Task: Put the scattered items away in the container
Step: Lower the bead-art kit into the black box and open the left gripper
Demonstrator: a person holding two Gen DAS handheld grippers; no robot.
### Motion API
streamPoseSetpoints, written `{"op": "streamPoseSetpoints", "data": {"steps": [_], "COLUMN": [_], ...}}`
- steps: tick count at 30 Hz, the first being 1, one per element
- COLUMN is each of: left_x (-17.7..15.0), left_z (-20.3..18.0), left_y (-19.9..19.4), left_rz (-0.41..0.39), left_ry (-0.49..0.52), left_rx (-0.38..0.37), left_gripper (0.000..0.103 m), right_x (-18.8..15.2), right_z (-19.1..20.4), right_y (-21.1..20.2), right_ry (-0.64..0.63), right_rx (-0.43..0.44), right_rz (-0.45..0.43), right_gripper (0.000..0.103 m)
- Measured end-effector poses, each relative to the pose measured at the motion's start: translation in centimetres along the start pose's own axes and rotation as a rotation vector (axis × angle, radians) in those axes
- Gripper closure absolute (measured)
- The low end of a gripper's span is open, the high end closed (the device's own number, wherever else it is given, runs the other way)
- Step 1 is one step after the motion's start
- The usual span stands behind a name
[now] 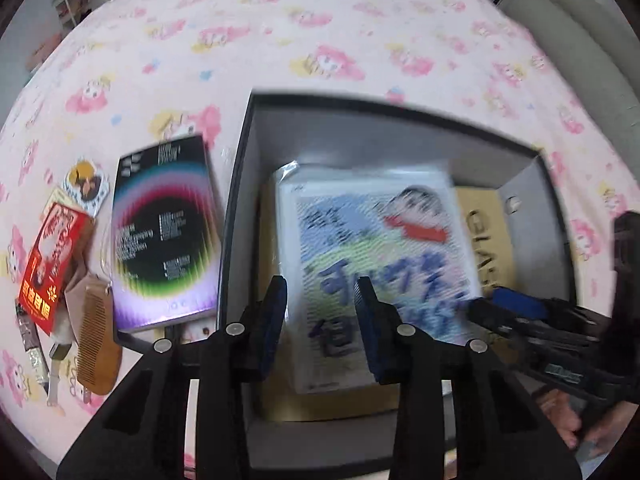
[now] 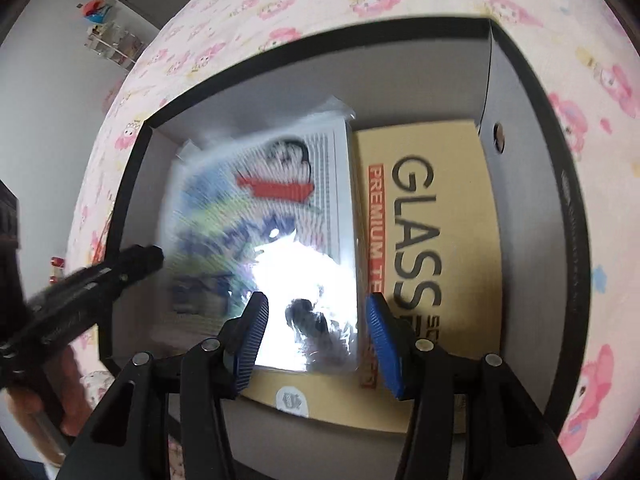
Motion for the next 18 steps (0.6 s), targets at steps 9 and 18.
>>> {"op": "streamPoseSetpoints", "data": {"steps": [9,18], "left_x": [-2.2,-4.1], "left_z": [-1.9,-2.1], "left_y": [2.7,4.4], "left_rz": [0.109,0.268], "left_ry": [0.089,0.088], "left_rx": [-0.047,-0.098], "left_gripper": [0.062,0.062], "right_x": [0.2,-2.4], "right_z": [0.9,5.4], "right_y": [2.4,2.4], "right_ry": [0.032,-0.101], "right_rx": [-0.035,0.118], "right_rz": [0.066,0.182], "right_gripper": [0.056,0.051]}}
Point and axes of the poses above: each gripper's, at about its wrist camera, not at the fingertips, and y roughly the way its jaws point, z to its left, x to its top, the point moved 9 cm from there along y, roughly the way its jaws point, and after that the axes turned 4 degrees about -x, right-handed, at the moved point
